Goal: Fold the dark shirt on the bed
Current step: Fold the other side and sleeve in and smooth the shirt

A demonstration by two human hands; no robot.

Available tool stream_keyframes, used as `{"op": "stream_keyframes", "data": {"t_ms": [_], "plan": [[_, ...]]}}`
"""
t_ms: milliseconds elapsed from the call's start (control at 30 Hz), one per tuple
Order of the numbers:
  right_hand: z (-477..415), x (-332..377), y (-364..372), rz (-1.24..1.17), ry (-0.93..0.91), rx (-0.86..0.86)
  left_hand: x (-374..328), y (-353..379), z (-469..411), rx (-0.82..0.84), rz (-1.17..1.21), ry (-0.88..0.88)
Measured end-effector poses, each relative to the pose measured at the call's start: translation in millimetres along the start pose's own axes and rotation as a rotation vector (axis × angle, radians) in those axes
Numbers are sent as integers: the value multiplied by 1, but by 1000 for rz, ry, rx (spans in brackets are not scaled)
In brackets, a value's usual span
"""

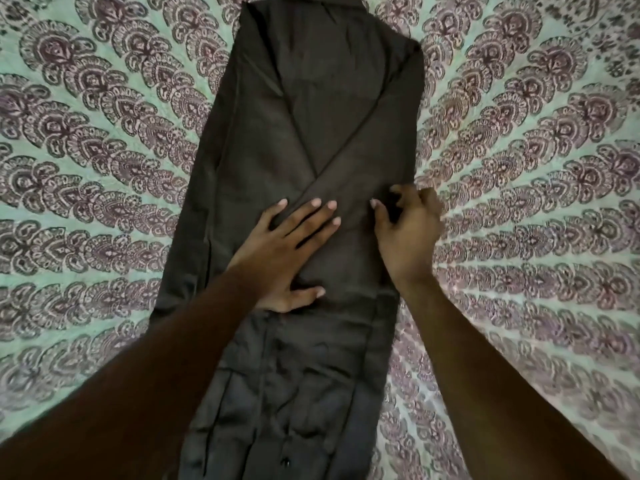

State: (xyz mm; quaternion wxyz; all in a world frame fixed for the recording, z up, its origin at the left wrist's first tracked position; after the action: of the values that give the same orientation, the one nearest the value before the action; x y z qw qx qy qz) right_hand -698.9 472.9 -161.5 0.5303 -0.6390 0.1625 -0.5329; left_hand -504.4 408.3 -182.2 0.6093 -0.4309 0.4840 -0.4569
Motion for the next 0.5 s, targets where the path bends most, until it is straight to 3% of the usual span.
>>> {"op": "stream_keyframes", "data": {"t_ms": [167,300,500], "plan": [[66,-3,3,187,74,100,-5,-1,7,5,-67,-30],[119,-12,-6,200,223,122,-36,-8,52,-103,-25,-158],[207,-35,-11,107,298,177,-92,14,146,-326,431,-472]]}}
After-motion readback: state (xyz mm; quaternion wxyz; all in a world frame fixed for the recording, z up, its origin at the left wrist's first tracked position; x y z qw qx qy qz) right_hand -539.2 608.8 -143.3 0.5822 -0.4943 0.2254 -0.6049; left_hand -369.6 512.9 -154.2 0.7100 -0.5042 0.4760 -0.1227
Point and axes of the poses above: each hand's wrist, its own z-axis away from the middle knuckle, its own y-axis out of the palm, x = y × z, the point moved 9 cm from there along -z, towards the middle knuckle, and after that the axes turned 12 degrees about y, right-handed, at the moved point
